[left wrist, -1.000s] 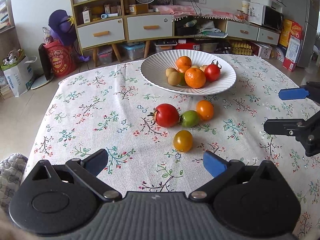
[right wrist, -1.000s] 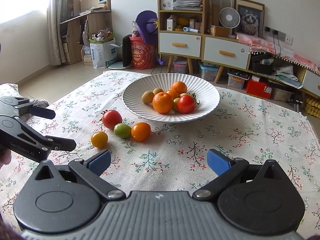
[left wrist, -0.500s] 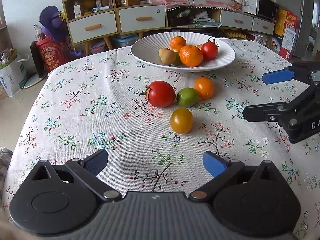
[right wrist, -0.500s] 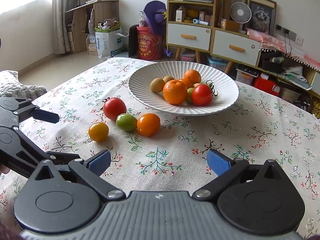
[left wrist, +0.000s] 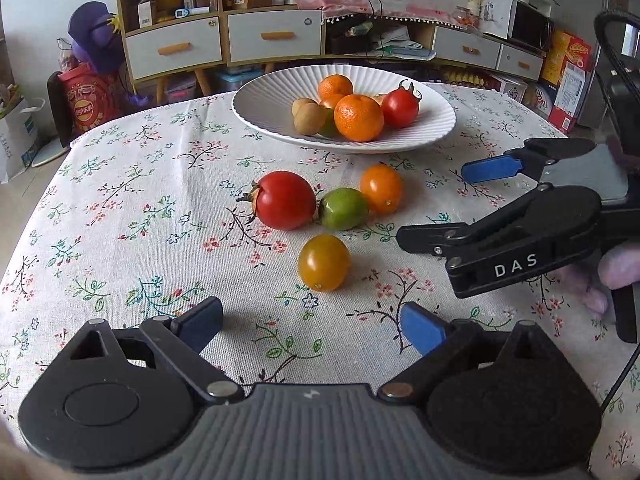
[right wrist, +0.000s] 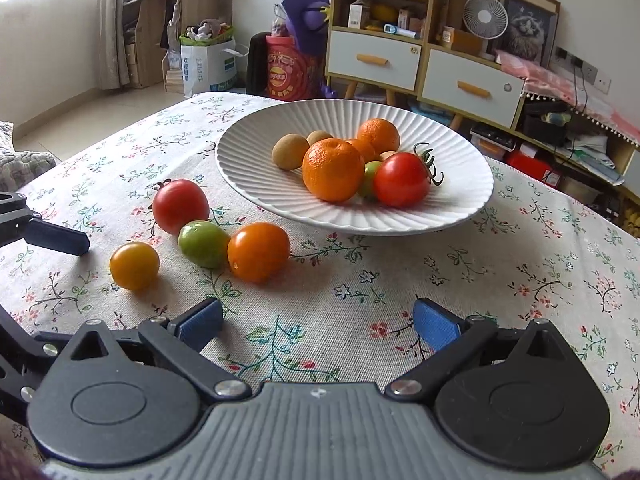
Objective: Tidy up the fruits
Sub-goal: 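Withdraw both tools from the plate toward the remaining tomatoes, then grasp a yellow tomato with the left tool while the right tool grasps an orange tomato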
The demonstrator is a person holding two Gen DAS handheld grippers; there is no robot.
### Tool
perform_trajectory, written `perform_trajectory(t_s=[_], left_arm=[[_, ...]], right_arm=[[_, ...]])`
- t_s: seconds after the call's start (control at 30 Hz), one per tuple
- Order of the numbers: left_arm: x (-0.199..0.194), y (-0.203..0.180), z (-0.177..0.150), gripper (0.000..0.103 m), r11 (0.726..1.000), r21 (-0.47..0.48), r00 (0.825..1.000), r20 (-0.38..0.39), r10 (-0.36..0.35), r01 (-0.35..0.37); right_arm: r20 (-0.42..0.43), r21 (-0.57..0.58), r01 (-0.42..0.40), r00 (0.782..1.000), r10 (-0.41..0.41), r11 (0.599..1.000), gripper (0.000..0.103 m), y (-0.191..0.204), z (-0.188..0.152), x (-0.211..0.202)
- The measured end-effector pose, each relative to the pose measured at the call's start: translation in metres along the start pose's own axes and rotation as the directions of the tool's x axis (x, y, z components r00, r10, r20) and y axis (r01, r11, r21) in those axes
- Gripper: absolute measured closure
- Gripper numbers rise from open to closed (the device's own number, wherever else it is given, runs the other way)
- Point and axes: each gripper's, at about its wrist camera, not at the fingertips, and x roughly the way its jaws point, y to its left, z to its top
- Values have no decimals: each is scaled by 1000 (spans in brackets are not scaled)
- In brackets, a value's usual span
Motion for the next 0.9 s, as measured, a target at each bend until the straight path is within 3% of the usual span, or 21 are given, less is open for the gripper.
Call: perform_trajectory(t_s=[0.3, 0.4, 0.57, 0.9], left_arm=[[3, -2, 9, 34, 1000, -15, 1000, 20, -18, 18], [4, -1, 11, 41, 999, -30, 999, 27, -20, 21], [4, 0, 13, 57, 999, -38, 999, 38, -22, 24], [4, -5, 15, 70, 999, -30, 999, 44, -21, 22]], right_arm=[[31, -30, -47, 998, 48, 998, 16, 9, 5, 0], [40, -40, -58, 997, 60, 998, 24, 12, 5, -3], [49, -40, -99, 994, 100, 994, 47, 13, 7, -4], [53, -43, -134, 989, 136, 990, 63, 15, 11, -5]])
